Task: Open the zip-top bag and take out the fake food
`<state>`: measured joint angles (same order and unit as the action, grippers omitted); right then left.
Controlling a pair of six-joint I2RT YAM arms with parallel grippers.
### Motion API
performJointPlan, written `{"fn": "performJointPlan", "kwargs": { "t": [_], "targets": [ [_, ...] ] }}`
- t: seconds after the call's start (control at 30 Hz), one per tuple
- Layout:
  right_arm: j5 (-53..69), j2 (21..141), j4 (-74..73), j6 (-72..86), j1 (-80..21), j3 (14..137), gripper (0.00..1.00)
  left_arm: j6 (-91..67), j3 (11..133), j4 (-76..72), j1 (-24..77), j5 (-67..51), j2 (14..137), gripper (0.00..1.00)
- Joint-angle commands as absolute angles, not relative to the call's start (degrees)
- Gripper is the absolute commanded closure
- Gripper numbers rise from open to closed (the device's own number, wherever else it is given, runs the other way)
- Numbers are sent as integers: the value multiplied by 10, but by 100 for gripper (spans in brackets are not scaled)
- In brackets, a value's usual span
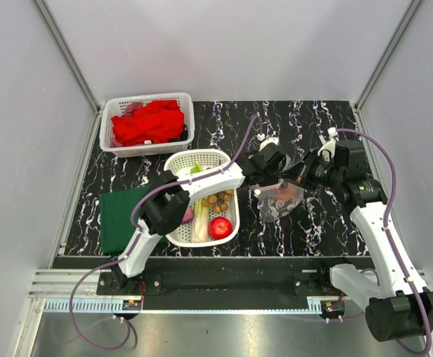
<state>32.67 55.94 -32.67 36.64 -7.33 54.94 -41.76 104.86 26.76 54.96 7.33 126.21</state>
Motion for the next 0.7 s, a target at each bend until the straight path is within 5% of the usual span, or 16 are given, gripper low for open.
{"fn": "performJointPlan", "kwargs": {
  "t": [0.0, 0.3, 0.4, 0.43, 0.63, 0.67],
  "targets": [
    [355, 543, -323, 383, -72, 555, 100, -460, 1049, 221, 555, 83, 1278, 13],
    [352, 506, -361, 386, -72, 546, 100, -487, 1082, 207, 588, 95, 1328, 15],
    [350, 502, -380, 379, -72, 552, 100, -492, 1083, 198, 586, 90, 1344, 26],
    [349, 499, -382, 379, -72, 552, 100, -490, 1079, 183, 586, 84, 1344, 36],
    [344, 484, -401, 380, -72, 555, 100, -481, 1082, 148, 585, 73, 1349, 53],
    [342, 483, -403, 379, -72, 556, 100, -476, 1085, 149, 585, 73, 1352, 64]
  ]
}}
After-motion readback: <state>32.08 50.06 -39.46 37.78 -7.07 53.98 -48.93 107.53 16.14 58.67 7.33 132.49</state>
